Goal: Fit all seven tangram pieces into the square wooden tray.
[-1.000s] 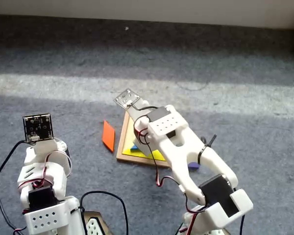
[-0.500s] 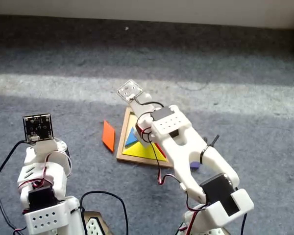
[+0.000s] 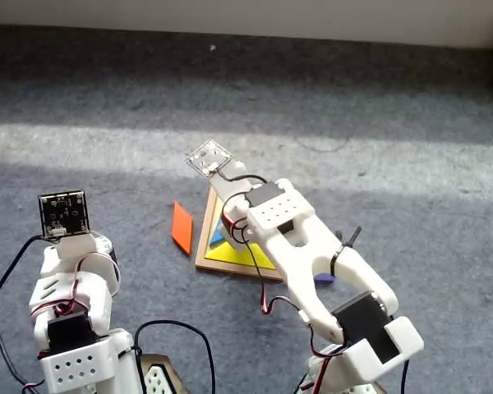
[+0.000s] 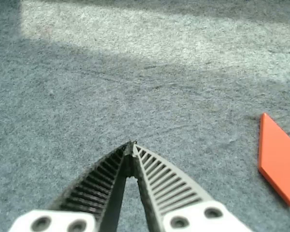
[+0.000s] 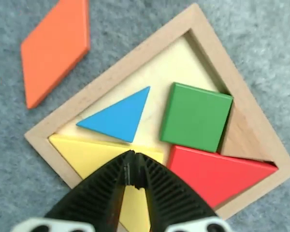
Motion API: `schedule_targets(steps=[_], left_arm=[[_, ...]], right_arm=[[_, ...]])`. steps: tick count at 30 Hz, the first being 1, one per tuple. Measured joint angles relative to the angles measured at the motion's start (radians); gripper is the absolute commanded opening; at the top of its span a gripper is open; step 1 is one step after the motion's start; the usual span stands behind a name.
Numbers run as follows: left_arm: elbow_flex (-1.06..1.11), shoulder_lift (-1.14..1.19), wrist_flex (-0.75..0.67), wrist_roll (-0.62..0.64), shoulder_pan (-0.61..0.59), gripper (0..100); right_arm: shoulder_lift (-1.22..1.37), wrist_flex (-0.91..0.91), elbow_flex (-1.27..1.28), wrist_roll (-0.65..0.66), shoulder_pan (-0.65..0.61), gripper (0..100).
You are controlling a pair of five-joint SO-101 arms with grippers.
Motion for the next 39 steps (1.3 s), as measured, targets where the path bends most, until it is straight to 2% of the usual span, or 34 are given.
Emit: schedule_targets(steps=[10, 15, 23, 33, 39], left_arm=[[0.000, 0.000, 0.000, 0.000, 0.000, 0], [0.000, 0.000, 0.000, 0.000, 0.000, 0], [0.000, 0.000, 0.000, 0.000, 0.000, 0], [0.000, 0.000, 0.000, 0.000, 0.000, 0], [0.000, 0.000, 0.000, 0.000, 0.000, 0]], right_arm=[[0.000, -0.035, 0.000, -0.058, -0.086, 0.5], [0.012, -0.109, 0.026, -0.063, -0.120, 0.5], [0.126, -0.127, -0.021, -0.066, -0.061, 0.5], [0.141, -0.034, -0.055, -0.038, 0.064, 0.5], [0.133, 0.048, -0.075, -0.008, 0.077, 0.5]])
